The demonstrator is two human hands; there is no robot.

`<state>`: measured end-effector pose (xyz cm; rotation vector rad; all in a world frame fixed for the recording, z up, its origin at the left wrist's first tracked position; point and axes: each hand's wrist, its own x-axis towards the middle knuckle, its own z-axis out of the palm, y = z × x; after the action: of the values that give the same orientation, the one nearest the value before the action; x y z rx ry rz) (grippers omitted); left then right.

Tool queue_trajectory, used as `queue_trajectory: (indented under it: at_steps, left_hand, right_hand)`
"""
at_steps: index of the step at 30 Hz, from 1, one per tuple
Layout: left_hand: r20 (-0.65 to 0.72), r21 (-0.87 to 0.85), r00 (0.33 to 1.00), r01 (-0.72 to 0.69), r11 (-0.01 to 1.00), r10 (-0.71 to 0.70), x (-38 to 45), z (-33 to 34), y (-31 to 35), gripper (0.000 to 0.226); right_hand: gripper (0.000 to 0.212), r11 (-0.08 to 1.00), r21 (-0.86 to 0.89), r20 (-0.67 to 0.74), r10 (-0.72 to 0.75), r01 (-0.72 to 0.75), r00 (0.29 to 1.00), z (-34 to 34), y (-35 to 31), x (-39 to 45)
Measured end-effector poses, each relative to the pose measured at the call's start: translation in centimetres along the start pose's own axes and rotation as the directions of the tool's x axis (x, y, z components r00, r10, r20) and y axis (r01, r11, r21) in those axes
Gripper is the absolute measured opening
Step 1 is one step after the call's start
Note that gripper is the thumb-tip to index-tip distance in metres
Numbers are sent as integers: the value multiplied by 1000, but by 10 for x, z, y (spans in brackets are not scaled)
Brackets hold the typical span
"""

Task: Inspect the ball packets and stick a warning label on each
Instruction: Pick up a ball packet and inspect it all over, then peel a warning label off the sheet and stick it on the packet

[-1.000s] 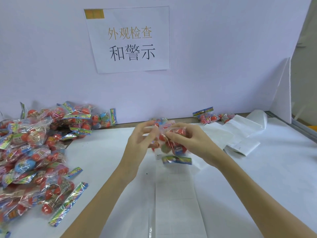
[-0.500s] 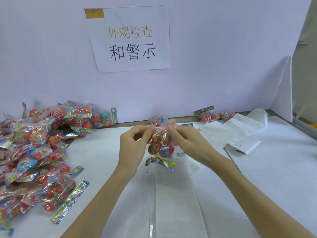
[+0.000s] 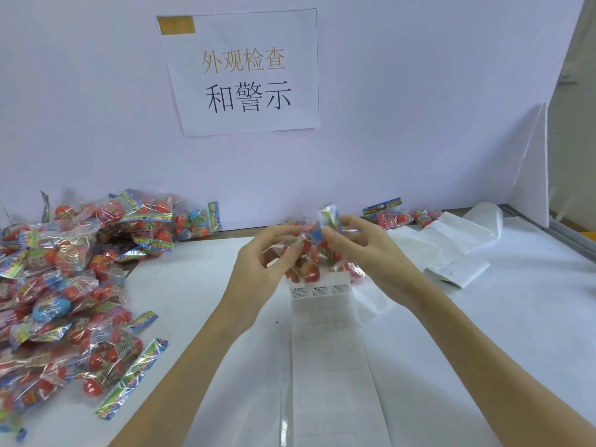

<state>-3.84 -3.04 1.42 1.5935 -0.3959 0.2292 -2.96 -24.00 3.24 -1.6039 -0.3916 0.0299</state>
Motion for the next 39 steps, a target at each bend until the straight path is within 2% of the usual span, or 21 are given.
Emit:
queue_trajectory:
  at_steps: [2,5,6,8,9,11,13,15,16,18,19,21,22,24,26,27,29,31,35,39]
  left_hand:
    - [-112,-129,991,53,990,-67,0,2,0,26]
    - [-45,-288,986,138,948,-157,1,0,-3,33]
    - [-5,-260,988,147,954,-154,1,0,-4,37]
    - [13,-76,995,100,992,-99,1,1,-5,33]
    - [-8,1,998,65,998,-65,1,1,-7,24]
    - [-103,50,994,33,998,-27,3,0,-7,7]
    - [-211,82,977,29,996,-11,5,-5,-6,4]
    - [-295,158,955,26,987,22,8,-12,-8,14]
    - [-311,172,950,15,985,40,9,-14,-9,29]
    - [-276,209,957,-25,978,84,8,-16,-10,62]
    - [-239,286,962,-63,956,134,8,-17,-10,66]
    - [-156,452,963,-130,883,221,6,-16,-11,53]
    - [-137,465,965,-138,875,225,5,-15,-11,46]
    - [-115,414,976,-121,902,184,2,-9,-16,34]
    - [-35,435,988,-120,892,150,-1,-3,-19,11]
    - [19,462,991,-126,878,133,-2,-2,-21,7]
    - [84,499,992,-126,857,97,-2,-2,-27,22]
    - [91,497,994,-97,862,60,0,-4,-27,17]
    - [71,550,996,-78,832,46,4,-14,-29,18]
    - [130,588,991,-73,806,-5,5,-17,-22,29]
  right_hand:
    - [43,999,53,-10,1,0,1000,0,0,1]
    - [33,999,48,-6,-3,3,1000,1,0,2]
    - [30,999,49,12,1,-1,1000,1,1,1]
    - [30,999,41,56,5,-8,998,2,2,0]
    - [32,999,39,62,7,-10,998,3,2,0]
    - [34,997,70,7,14,-14,1000,3,2,2]
    - [32,999,53,-74,12,-8,997,-2,2,4]
    - [20,991,-136,-41,-19,13,999,-11,2,4]
    - [14,964,-262,29,-33,40,999,-15,3,4]
    - [13,879,-464,166,-32,107,986,-16,7,2]
    - [16,830,-543,198,-26,131,980,-15,11,2]
    - [20,746,-647,218,-17,157,976,-11,19,3]
    - [22,732,-664,208,-17,154,978,-10,22,3]
    - [25,760,-637,167,-21,125,986,-9,26,5]
    - [28,829,-552,129,-24,92,991,-9,27,5]
    - [27,864,-498,116,-26,81,993,-8,26,6]
    - [24,918,-393,91,-19,54,996,-6,25,7]
    - [20,938,-345,74,-9,34,997,-5,24,7]
    - [17,918,-393,146,1,58,989,-6,24,6]
    - [9,927,-375,124,42,7,991,-7,27,7]
